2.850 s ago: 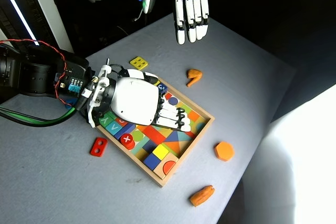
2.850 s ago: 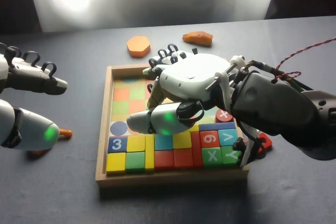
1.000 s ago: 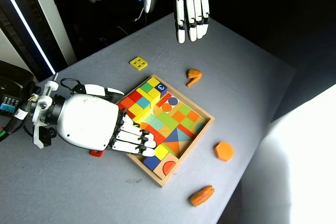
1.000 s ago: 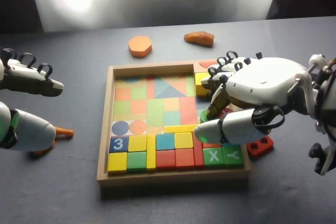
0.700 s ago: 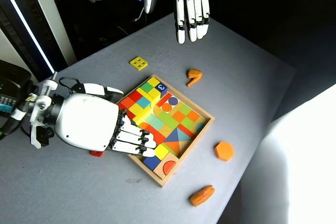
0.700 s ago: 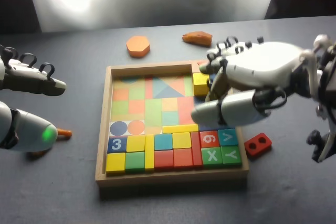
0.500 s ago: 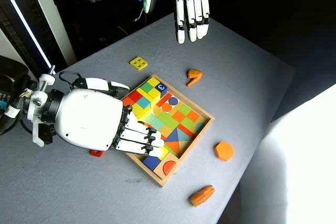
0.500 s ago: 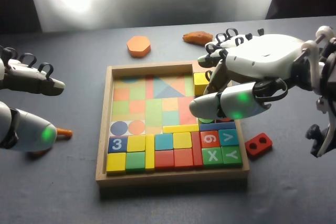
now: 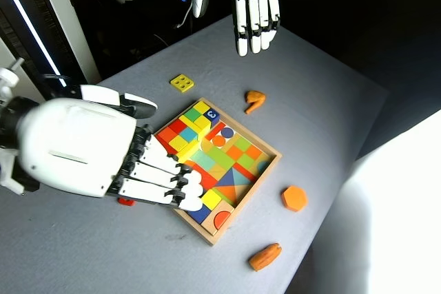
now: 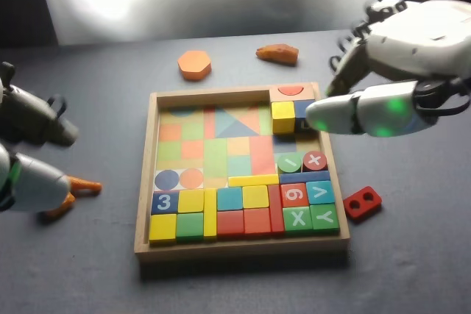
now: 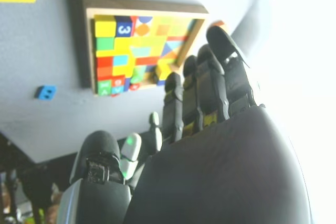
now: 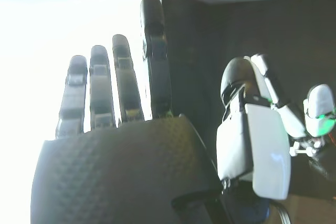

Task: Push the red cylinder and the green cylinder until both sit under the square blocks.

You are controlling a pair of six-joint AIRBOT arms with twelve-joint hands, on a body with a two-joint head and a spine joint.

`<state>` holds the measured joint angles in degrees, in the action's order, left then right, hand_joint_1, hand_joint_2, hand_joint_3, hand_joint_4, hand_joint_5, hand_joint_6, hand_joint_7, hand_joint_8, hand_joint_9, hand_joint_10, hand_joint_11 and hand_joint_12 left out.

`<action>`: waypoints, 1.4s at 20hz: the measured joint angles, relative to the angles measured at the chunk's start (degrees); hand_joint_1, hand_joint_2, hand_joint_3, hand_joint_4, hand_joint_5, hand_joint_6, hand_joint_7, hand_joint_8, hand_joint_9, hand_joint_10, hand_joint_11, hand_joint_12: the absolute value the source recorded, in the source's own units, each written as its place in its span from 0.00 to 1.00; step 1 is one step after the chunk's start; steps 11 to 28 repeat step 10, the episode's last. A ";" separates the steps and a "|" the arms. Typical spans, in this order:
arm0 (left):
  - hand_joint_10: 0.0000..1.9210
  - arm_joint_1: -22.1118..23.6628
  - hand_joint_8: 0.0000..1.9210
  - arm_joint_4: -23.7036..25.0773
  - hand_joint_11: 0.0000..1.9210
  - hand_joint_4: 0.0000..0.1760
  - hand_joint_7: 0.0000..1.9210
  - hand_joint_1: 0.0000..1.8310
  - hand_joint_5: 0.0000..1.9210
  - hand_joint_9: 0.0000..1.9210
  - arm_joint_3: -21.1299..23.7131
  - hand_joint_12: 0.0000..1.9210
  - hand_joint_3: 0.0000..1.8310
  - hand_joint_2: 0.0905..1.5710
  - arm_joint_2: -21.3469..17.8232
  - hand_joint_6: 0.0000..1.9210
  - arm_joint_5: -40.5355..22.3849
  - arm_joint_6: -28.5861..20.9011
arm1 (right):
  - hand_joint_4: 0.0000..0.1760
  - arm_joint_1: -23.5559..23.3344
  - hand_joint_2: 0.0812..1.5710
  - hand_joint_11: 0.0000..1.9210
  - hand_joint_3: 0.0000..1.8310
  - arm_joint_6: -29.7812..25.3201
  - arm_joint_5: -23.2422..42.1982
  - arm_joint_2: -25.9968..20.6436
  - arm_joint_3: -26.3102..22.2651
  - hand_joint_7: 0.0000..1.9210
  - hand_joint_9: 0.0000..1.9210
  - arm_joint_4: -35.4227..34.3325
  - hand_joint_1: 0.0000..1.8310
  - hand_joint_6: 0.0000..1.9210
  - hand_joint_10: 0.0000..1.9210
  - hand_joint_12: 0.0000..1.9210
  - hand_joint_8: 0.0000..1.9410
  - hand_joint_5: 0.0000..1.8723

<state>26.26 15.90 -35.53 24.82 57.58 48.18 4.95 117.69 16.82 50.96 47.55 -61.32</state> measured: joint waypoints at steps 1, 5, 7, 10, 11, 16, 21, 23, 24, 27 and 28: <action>0.60 -0.13 0.29 0.26 0.16 0.00 0.49 0.16 0.46 0.34 0.00 0.89 0.00 0.80 0.00 0.07 0.09 0.04 | 0.00 0.00 0.72 0.26 0.00 1.22 0.66 -0.74 -0.59 0.67 0.48 -0.02 0.02 0.03 0.54 0.87 0.06 0.58; 0.61 -0.76 0.34 -0.07 0.20 0.00 0.48 0.12 0.46 0.36 0.02 0.86 0.00 0.82 0.00 0.11 0.13 0.13 | 0.00 0.72 0.73 0.26 0.00 3.65 3.32 -2.38 -2.69 0.65 0.45 -0.39 0.02 0.03 0.57 0.86 0.06 0.59; 0.60 -0.09 0.30 0.35 0.20 0.00 0.49 0.17 0.46 0.36 0.50 0.87 0.00 0.81 -0.31 0.12 0.17 0.17 | 0.00 1.09 0.72 0.26 0.00 4.28 3.89 -2.40 -3.61 0.65 0.46 -0.48 0.03 0.03 0.58 0.87 0.06 0.59; 0.65 -0.07 0.37 -0.02 0.20 0.00 0.46 0.16 0.46 0.34 0.59 0.88 0.00 0.81 -0.35 0.08 -0.04 0.13 | 0.00 1.09 0.72 0.24 0.00 4.57 4.37 -2.36 -4.63 0.65 0.44 -0.55 0.02 0.03 0.60 0.88 0.07 0.59; 0.65 -0.07 0.37 -0.02 0.20 0.00 0.46 0.16 0.46 0.34 0.59 0.88 0.00 0.81 -0.35 0.08 -0.04 0.13 | 0.00 1.09 0.72 0.24 0.00 4.57 4.37 -2.36 -4.63 0.65 0.44 -0.55 0.02 0.03 0.60 0.88 0.07 0.59; 0.65 -0.07 0.37 -0.02 0.20 0.00 0.46 0.16 0.46 0.34 0.59 0.88 0.00 0.81 -0.35 0.08 -0.04 0.13 | 0.00 1.09 0.72 0.24 0.00 4.57 4.37 -2.36 -4.63 0.65 0.44 -0.55 0.02 0.03 0.60 0.88 0.07 0.59; 0.65 -0.07 0.37 -0.02 0.20 0.00 0.46 0.16 0.46 0.34 0.59 0.88 0.00 0.81 -0.35 0.08 -0.04 0.13 | 0.00 1.09 0.72 0.24 0.00 4.57 4.37 -2.36 -4.63 0.65 0.44 -0.55 0.02 0.03 0.60 0.88 0.07 0.59; 0.65 -0.07 0.37 -0.02 0.20 0.00 0.46 0.16 0.46 0.34 0.59 0.88 0.00 0.81 -0.35 0.08 -0.04 0.13 | 0.00 1.09 0.72 0.24 0.00 4.57 4.37 -2.36 -4.63 0.65 0.44 -0.55 0.02 0.03 0.60 0.88 0.07 0.59; 0.65 -0.07 0.37 -0.02 0.20 0.00 0.46 0.16 0.46 0.34 0.59 0.88 0.00 0.81 -0.35 0.08 -0.04 0.13 | 0.00 1.09 0.72 0.24 0.00 4.57 4.37 -2.36 -4.63 0.65 0.44 -0.55 0.02 0.03 0.60 0.88 0.07 0.59; 0.65 -0.07 0.37 -0.02 0.20 0.00 0.46 0.16 0.46 0.34 0.59 0.88 0.00 0.81 -0.35 0.08 -0.04 0.13 | 0.00 1.09 0.72 0.24 0.00 4.57 4.37 -2.36 -4.63 0.65 0.44 -0.55 0.02 0.03 0.60 0.88 0.07 0.59; 0.65 -0.07 0.37 -0.02 0.20 0.00 0.46 0.16 0.46 0.34 0.59 0.88 0.00 0.81 -0.35 0.08 -0.04 0.13 | 0.00 1.09 0.72 0.24 0.00 4.57 4.37 -2.36 -4.63 0.65 0.44 -0.55 0.02 0.03 0.60 0.88 0.07 0.59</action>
